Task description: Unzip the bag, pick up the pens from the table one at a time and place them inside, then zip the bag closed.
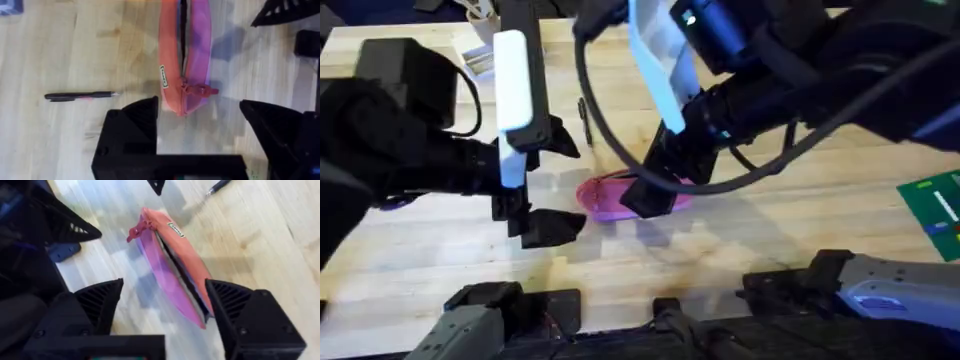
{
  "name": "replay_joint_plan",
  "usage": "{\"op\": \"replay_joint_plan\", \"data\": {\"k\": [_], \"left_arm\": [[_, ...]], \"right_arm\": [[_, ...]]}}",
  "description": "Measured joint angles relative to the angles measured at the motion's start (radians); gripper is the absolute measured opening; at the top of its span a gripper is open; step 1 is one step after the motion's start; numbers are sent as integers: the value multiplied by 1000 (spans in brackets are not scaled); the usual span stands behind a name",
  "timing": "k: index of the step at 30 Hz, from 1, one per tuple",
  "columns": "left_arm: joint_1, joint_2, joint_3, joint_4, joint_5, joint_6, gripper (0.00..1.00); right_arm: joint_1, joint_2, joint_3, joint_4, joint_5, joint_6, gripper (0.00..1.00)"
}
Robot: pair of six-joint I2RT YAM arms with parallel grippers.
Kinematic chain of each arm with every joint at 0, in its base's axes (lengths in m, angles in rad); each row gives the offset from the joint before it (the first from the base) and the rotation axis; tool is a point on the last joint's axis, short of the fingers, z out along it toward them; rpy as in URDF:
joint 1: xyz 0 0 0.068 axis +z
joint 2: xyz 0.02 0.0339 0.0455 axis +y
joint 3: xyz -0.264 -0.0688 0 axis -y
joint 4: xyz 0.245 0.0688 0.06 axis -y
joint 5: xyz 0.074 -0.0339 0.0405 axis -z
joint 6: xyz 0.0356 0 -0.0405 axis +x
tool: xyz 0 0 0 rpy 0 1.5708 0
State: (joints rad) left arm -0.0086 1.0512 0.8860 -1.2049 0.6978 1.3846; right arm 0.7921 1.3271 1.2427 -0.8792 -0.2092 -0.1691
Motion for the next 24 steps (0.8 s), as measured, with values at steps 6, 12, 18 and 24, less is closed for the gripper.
{"op": "replay_joint_plan", "data": {"k": [6,12,18,24], "left_arm": [[31,-67,0,-3,-12,-6,992],[87,-84,0,-3,-14,-8,992],[129,-84,0,-2,-14,-8,994],[148,-84,0,6,-14,-8,993]], "right_arm": [[-2,11,0,4,39,-108,461],[-3,11,0,3,135,-158,32],[-3,48,0,1,166,-236,30],[-3,141,0,1,168,-251,30]]}}
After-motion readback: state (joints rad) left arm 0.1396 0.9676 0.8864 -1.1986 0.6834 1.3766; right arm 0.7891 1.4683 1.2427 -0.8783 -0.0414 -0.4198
